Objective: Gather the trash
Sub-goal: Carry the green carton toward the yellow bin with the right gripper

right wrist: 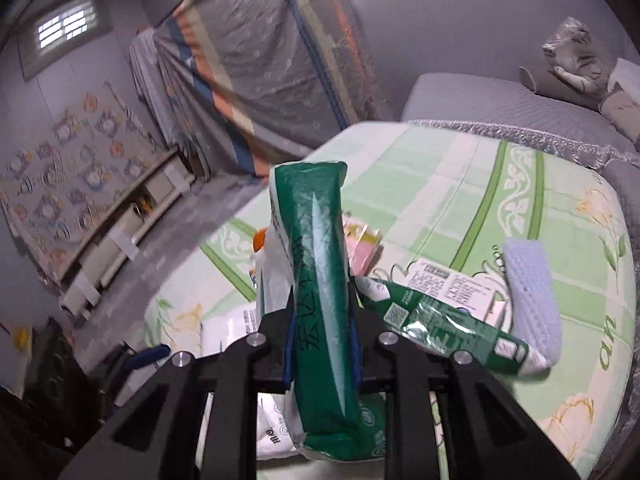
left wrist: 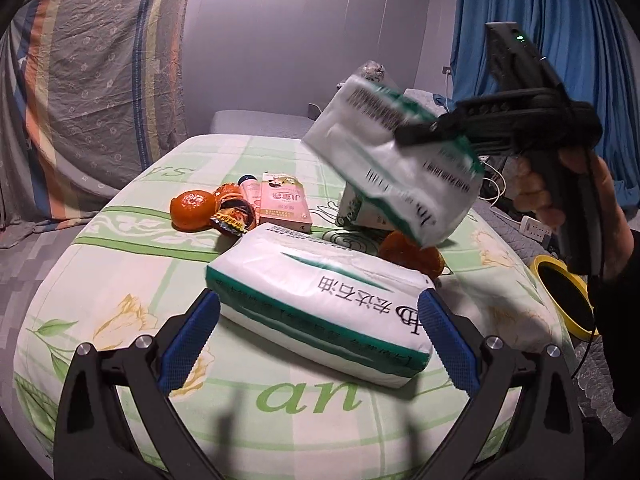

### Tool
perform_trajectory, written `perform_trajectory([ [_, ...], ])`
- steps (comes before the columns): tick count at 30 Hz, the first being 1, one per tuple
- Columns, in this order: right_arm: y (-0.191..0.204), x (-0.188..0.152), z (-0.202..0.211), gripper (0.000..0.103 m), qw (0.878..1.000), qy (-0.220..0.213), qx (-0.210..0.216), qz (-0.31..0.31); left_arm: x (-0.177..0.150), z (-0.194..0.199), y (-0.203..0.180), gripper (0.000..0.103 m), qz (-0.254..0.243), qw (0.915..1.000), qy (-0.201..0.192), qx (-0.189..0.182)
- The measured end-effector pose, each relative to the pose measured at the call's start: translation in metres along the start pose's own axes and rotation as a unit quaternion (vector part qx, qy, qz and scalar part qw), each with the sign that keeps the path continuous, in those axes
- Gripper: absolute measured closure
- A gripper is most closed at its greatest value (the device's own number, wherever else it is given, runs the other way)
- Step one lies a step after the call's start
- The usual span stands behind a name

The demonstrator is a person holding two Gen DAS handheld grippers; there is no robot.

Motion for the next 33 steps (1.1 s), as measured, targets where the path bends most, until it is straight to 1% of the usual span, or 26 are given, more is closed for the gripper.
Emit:
perform_trajectory([
  [3,-0.014,0.0,0.028,0.084,0.999,-0.032,0.007,-0.023,0.003,-0.002,-0.008,0.008,-0.009,1.0,0.002,-0.003],
  [5,-0.025,-0.003,0.051,0.084,0.998,-0.058,0.003,-0.036,0.007,-0.003,-0.015,0.008,-0.021,0.9998,0.001,-0.007],
  [9,-0.049,-0.02,0.092,0.084,0.993,-0.101,-0.003,-0.064,0.016,-0.006,-0.033,0.008,-0.045,0.9989,0.0,-0.012],
  [13,-0.066,-0.043,0.114,0.084,0.989,-0.123,-0.013,-0.084,0.027,-0.017,-0.061,0.008,-0.079,0.9966,0.006,-0.026],
  [17,-0.078,-0.066,0.136,0.084,0.983,-0.147,-0.007,-0.107,0.037,-0.03,-0.083,0.008,-0.1,0.9939,0.02,-0.042],
  [19,-0.083,-0.075,0.144,0.084,0.981,-0.155,-0.007,-0.114,0.045,-0.036,-0.098,0.008,-0.121,0.9911,0.023,-0.051],
  [21,-0.089,-0.086,0.151,0.084,0.979,-0.163,-0.004,-0.126,0.05,-0.042,-0.11,0.008,-0.14,0.9892,0.019,-0.041],
  [24,-0.095,-0.1,0.16,0.084,0.975,-0.173,-0.006,-0.136,0.058,-0.049,-0.123,0.008,-0.163,0.9853,0.021,-0.048],
  [26,-0.101,-0.11,0.166,0.084,0.974,-0.179,-0.006,-0.143,0.064,-0.053,-0.134,0.008,-0.195,0.9782,0.023,-0.068],
  [28,-0.107,-0.118,0.171,0.084,0.972,-0.181,0.002,-0.15,0.066,-0.059,-0.149,0.008,-0.264,0.961,0.027,-0.077],
  [29,-0.108,-0.121,0.172,0.084,0.971,-0.182,0.002,-0.152,0.066,-0.062,-0.157,0.008,-0.307,0.9475,0.022,-0.087],
  [30,-0.11,-0.124,0.174,0.084,0.971,-0.184,-0.001,-0.155,0.066,-0.065,-0.162,0.008,-0.332,0.9387,0.021,-0.092],
  [31,-0.112,-0.127,0.176,0.084,0.97,-0.186,-0.001,-0.155,0.068,-0.071,-0.17,0.008,-0.371,0.9241,0.023,-0.091],
  [32,-0.113,-0.13,0.178,0.084,0.969,-0.188,0.0,-0.158,0.07,-0.076,-0.175,0.008,-0.39,0.9163,0.023,-0.086],
  [33,-0.114,-0.133,0.179,0.084,0.969,-0.19,0.001,-0.159,0.072,-0.086,-0.178,0.008,-0.411,0.9074,0.036,-0.082],
])
Point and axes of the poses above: each gripper's, at about its wrist camera, not at the fingertips, and z roughly against the way its jaws point, y to its left, x to its top, the point moved 4 cm from there along -z, roughly the way its jaws point, and after that the axes turned 10 degrees about y, right-handed, at the moved point
